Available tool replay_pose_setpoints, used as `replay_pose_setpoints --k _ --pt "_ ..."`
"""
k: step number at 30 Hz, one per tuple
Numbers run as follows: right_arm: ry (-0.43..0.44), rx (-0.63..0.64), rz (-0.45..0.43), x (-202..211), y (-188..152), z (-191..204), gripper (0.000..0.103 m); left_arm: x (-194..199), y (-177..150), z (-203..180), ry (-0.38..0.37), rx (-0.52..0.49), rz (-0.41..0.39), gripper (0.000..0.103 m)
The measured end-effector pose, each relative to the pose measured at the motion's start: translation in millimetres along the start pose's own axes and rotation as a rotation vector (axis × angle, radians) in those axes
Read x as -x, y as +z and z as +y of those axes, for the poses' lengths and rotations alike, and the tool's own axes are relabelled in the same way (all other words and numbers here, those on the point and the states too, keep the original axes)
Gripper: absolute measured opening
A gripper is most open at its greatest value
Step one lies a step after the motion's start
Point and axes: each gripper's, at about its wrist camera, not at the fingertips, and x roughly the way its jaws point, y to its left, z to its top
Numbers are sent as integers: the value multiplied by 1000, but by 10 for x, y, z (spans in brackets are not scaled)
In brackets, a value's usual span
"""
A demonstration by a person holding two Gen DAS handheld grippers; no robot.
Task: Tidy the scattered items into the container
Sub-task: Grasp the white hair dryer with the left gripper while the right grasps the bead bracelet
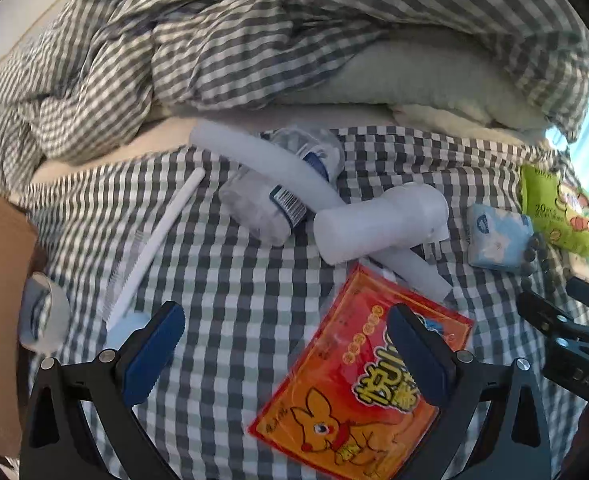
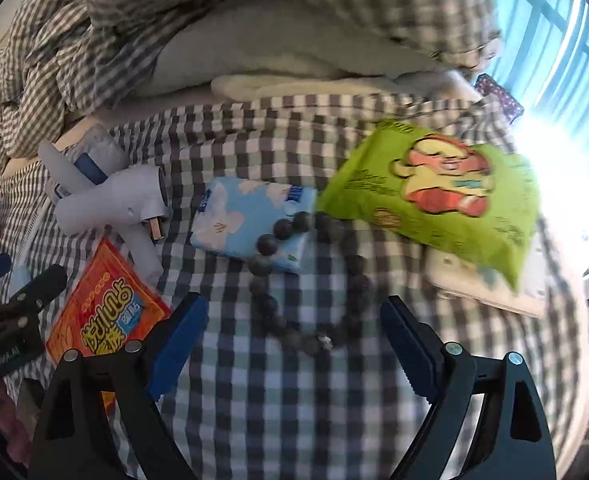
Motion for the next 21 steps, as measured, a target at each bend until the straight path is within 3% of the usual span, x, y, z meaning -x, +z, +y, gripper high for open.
replay_pose_setpoints --k 2,5,7,17,21 --pt "-6 5 8 -73 -3 44 76 -28 28 -10 2 -38 -9 103" --pt "-102 62 6 -165 12 163 60 -66 81 -19 -7 -90 -16 103" --pt "-85 78 24 -188 32 202 13 -87 127 -43 -21 -131 -20 103" --pt "65 -82 19 229 150 -54 11 -240 373 -445 -81 -327 -56 103" --pt "66 -55 34 233 147 -80 11 -365 450 -594 -48 -389 -70 103"
